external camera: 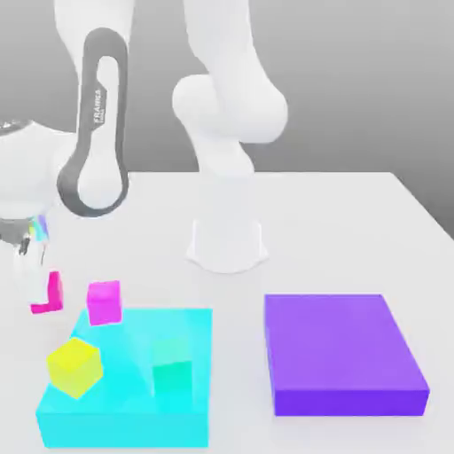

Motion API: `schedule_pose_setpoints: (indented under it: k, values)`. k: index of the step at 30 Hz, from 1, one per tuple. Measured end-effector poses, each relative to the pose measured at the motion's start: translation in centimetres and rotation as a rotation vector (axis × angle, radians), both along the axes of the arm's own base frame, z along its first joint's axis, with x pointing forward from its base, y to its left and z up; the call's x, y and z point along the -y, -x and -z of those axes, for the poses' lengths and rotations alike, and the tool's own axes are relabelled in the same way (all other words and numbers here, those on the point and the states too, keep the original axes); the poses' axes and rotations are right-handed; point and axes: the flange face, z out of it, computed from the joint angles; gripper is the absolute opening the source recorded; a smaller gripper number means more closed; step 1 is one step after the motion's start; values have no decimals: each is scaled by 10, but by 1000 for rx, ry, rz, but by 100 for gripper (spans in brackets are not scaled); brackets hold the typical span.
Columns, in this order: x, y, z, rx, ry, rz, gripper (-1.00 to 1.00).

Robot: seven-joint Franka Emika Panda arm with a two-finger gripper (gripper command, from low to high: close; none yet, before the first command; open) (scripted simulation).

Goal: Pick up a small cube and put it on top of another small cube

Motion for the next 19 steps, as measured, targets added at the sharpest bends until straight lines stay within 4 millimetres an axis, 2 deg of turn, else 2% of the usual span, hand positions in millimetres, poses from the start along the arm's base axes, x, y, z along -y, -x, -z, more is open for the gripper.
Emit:
schedule_pose_setpoints:
  k: [6,11,13,14,15,16,19]
  values:
    - [-44,-100,-52,-1,3,-1,-100]
    - [-105,-171,-102,2,-1,15,-100]
    - [-131,-189,-91,2,-1,-19,-100]
    - [-131,-189,-79,2,-1,-12,-100]
    - [-116,-183,-64,2,-1,24,-100]
    - [-113,-181,-54,2,-1,33,100]
    - [-113,-181,-54,2,-1,33,100]
